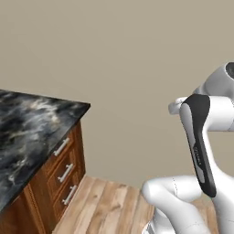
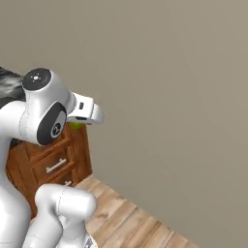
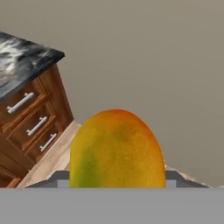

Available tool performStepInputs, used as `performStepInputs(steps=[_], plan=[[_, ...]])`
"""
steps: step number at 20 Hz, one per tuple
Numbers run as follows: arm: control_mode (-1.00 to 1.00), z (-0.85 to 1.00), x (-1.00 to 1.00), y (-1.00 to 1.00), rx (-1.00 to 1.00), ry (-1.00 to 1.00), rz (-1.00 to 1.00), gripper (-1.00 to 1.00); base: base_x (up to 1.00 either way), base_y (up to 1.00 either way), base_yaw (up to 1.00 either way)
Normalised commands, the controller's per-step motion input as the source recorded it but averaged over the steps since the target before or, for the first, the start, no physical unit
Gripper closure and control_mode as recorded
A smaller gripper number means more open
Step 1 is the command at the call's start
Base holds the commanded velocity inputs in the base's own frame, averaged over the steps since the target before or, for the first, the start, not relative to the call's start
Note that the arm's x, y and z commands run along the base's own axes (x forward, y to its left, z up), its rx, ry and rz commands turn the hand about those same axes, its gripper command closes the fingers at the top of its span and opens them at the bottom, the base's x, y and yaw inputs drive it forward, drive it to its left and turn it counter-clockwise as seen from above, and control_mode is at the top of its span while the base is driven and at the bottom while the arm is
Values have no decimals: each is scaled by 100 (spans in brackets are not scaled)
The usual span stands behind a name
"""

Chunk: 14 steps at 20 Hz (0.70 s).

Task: Pick up the orange and mango from the fridge and place one fruit on each plate on the dining counter.

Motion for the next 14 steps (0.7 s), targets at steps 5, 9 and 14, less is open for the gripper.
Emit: performStepInputs(steps=[5,9,14], plan=[[100,0,0,0,0,0,0,100,100,-97,38],[100,0,0,0,0,0,0,100,100,-100,39],[100,0,0,0,0,0,0,100,100,-100,42]])
